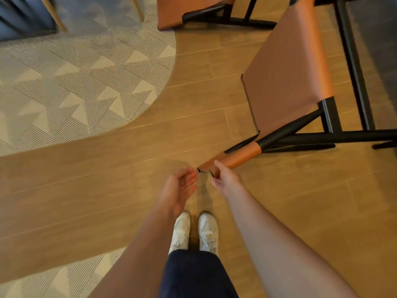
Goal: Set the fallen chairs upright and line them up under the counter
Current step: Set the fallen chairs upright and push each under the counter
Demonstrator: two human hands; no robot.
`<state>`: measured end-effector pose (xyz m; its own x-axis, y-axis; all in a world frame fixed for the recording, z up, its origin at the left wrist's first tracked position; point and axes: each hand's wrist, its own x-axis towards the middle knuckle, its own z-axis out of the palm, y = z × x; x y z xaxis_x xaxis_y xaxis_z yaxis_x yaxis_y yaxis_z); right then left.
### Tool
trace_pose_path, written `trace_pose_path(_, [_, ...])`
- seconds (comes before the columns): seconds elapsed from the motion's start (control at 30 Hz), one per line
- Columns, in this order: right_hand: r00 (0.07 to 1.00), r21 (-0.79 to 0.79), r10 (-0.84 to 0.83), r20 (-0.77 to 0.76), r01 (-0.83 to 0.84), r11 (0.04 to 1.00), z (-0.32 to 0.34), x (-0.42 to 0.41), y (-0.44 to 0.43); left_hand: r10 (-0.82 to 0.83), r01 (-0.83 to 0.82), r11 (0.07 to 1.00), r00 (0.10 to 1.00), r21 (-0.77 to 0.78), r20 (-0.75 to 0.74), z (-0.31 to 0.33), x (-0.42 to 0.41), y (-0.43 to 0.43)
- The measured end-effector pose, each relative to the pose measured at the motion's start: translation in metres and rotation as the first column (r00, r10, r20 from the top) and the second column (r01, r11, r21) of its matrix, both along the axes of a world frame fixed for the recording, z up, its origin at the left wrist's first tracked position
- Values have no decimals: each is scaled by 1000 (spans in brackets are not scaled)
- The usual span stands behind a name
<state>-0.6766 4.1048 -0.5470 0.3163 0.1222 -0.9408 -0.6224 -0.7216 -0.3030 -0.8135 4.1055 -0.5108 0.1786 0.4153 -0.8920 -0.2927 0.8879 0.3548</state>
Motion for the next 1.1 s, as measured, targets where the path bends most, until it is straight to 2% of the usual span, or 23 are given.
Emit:
trace_pose_path(0.17, [993,10,-110,49,109,994,-19,-1,7,-6,6,1000,1000,-19,-9,-11,0,-4])
trace_pose_path(0.3, [976,-33,-150,156,157,987,-9,2,14,-58,58,998,998,-37,-12,-3,-6,0])
trace_pose_path(0.4, [976,-1,-162,147,164,986,5,14,23,-87,86,996,995,-26,-47,9,-12,14])
trace_pose_path(0.63, [983,35,-157,94,154,987,72,44,45,-105,104,994,993,-36,-51,56,5,37])
trace_pose_path(0.73, [983,96,-173,57,167,981,112,68,60,-161,157,986,985,-60,-66,80,20,43])
trace_pose_path(0.9, [975,189,-220,20,212,959,177,109,82,-196,196,980,973,-7,-125,123,48,67])
trace_pose_path(1.0, [974,221,-226,-25,225,949,214,136,92,-288,335,933,914,130,-286,146,82,84])
trace_pose_path(1.03, [973,231,-228,-33,229,946,225,147,96,-346,436,881,857,181,-382,153,95,90])
trace_pose_path(1.1, [969,259,-241,-46,244,934,249,171,103,-428,661,709,679,244,-596,167,125,100])
